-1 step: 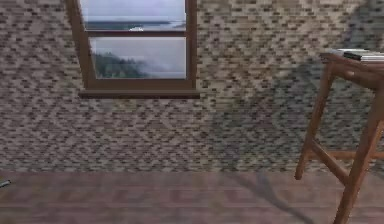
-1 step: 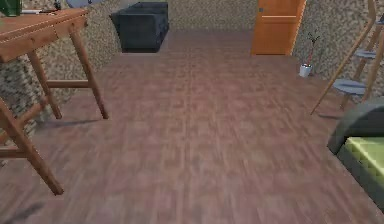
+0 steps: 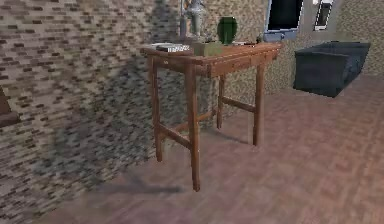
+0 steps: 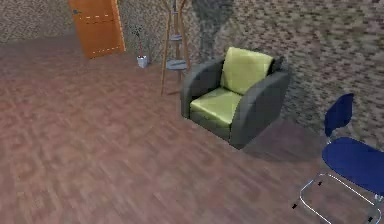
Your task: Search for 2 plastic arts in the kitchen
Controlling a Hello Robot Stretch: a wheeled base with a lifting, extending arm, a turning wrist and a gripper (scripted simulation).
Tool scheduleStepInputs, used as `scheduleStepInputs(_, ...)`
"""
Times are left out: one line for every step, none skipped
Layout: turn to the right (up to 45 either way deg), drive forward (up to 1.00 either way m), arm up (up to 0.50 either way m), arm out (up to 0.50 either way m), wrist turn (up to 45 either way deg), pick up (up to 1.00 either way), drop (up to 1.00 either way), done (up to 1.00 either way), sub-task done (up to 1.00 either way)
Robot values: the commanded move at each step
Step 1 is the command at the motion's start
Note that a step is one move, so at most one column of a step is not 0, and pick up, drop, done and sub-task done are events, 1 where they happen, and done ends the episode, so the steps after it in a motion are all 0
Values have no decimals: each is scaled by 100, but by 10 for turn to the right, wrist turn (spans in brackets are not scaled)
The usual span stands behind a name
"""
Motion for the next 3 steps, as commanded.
scheduleStepInputs(450,0,0,0,0,0,0,0,0)
scheduleStepInputs(90,0,0,0,0,0,0,0,0)
scheduleStepInputs(0,100,0,0,0,0,0,0,0)
